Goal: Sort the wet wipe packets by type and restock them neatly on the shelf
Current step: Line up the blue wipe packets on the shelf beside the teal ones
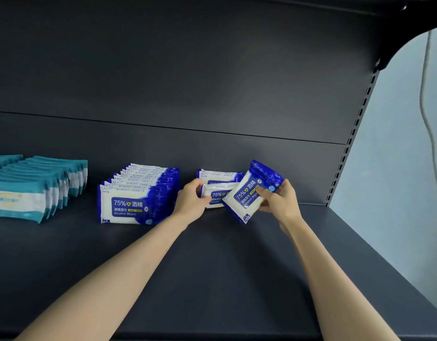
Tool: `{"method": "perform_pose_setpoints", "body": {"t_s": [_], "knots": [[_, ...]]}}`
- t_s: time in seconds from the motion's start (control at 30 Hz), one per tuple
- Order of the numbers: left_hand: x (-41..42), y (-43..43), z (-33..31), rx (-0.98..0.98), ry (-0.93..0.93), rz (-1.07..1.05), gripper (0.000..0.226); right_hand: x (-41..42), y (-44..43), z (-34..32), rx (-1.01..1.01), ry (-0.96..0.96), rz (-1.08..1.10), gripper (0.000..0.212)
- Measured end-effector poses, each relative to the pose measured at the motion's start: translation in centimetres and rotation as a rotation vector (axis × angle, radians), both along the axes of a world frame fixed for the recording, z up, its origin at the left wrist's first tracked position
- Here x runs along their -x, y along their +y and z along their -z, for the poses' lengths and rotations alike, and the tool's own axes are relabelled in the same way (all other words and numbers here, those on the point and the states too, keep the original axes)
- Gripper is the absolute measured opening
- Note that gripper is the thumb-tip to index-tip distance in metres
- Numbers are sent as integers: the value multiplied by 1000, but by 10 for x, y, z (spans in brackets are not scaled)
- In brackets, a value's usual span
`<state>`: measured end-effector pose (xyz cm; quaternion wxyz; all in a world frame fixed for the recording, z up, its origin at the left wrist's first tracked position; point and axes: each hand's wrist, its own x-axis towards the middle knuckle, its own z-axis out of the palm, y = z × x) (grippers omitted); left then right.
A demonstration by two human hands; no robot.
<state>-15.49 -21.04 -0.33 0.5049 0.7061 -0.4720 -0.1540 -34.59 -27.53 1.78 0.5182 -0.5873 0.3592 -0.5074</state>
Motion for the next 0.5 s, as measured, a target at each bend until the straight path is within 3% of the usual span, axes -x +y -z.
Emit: {"method": "perform_pose_setpoints", "body": {"t_s": [0.1, 0.2, 0.33, 0.5], "knots": [[0, -1, -3, 14, -141, -32, 25, 0, -1, 2, -11, 10, 6, 31], [-2, 1, -11, 1, -135, 8, 26, -2, 1, 5, -6, 4, -4, 37], [-9, 5, -19, -49, -87, 108, 25, -8, 4, 6, -47, -52, -14, 25], [-17, 3, -23, -139, -174, 224, 60, -23, 2, 5, -132, -107, -32, 23]]}}
